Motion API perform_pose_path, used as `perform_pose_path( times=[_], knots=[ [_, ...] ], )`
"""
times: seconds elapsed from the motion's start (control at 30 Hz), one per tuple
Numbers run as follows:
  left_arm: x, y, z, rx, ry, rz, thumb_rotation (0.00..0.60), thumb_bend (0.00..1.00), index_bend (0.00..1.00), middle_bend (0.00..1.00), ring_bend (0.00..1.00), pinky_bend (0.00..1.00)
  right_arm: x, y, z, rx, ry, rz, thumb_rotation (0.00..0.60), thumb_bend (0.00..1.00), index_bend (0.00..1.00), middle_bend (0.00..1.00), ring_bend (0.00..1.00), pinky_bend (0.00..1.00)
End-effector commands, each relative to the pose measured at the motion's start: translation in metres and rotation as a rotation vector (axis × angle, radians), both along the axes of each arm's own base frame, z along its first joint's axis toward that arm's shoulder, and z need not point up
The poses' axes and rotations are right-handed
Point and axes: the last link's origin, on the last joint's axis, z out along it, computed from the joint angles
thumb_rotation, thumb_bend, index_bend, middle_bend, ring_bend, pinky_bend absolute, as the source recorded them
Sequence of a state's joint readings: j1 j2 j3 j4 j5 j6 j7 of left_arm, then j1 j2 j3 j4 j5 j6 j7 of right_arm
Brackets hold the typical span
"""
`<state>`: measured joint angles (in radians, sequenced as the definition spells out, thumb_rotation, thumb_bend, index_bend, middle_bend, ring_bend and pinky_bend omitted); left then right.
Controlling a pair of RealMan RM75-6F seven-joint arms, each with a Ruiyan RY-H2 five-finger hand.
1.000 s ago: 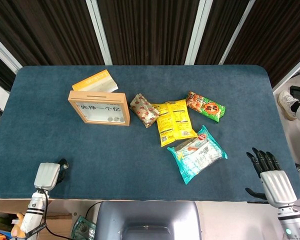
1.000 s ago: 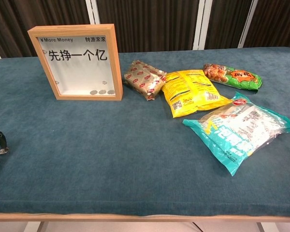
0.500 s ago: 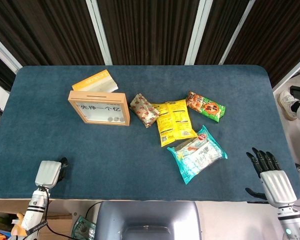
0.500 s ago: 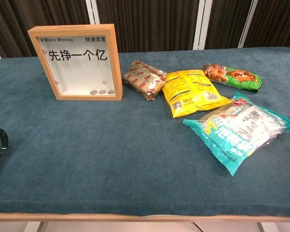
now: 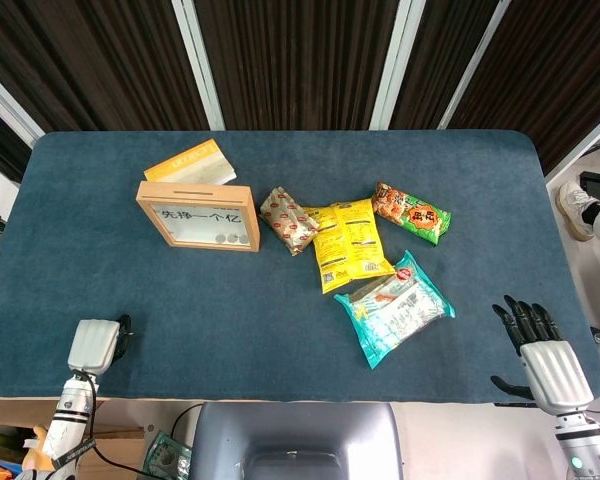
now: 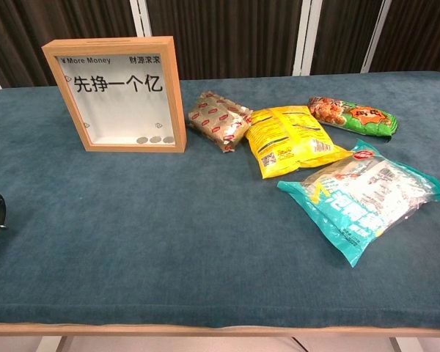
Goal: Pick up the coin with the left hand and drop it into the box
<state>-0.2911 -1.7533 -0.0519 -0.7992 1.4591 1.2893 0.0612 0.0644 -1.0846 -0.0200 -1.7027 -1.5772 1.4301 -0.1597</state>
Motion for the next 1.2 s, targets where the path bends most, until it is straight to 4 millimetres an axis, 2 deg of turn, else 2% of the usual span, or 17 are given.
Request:
perform_pose_path(
  times=[0.03, 0.27, 0.7, 0.87, 1.0, 1.2],
  knots=[
    [0.002, -0.001, 0.001, 0.009, -0.009, -0.014, 0.600, 0.52, 0.58, 1.00, 1.00, 1.00, 0.000, 0.000, -0.001, 0.003, 0.002, -0.001, 0.600, 0.18, 0.00, 0.00, 0.00, 0.00],
    [0.002, 0.000, 0.005, 0.019, -0.015, -0.012, 0.600, 0.61, 0.60, 1.00, 1.00, 1.00, 0.000, 0.000, 0.000, 0.001, 0.000, -0.001, 0.600, 0.18, 0.00, 0.00, 0.00, 0.00],
    [0.011, 0.007, 0.029, 0.126, -0.059, -0.062, 0.600, 0.59, 0.65, 1.00, 1.00, 1.00, 0.001, 0.000, -0.002, 0.008, 0.001, 0.001, 0.600, 0.18, 0.00, 0.00, 0.00, 0.00],
    [0.029, 0.024, 0.047, 0.263, -0.082, -0.129, 0.600, 0.57, 0.66, 1.00, 1.00, 1.00, 0.001, 0.000, -0.002, 0.008, 0.001, 0.001, 0.600, 0.18, 0.00, 0.00, 0.00, 0.00],
    [0.053, 0.046, 0.065, 0.363, -0.098, -0.192, 0.600, 0.57, 0.66, 1.00, 1.00, 1.00, 0.000, -0.001, -0.002, 0.011, 0.001, -0.001, 0.600, 0.18, 0.00, 0.00, 0.00, 0.00],
    [0.106, 0.079, 0.101, 0.483, -0.093, -0.304, 0.600, 0.56, 0.66, 1.00, 1.00, 1.00, -0.001, -0.003, -0.001, 0.008, -0.002, -0.008, 0.600, 0.18, 0.00, 0.00, 0.00, 0.00]
  ],
)
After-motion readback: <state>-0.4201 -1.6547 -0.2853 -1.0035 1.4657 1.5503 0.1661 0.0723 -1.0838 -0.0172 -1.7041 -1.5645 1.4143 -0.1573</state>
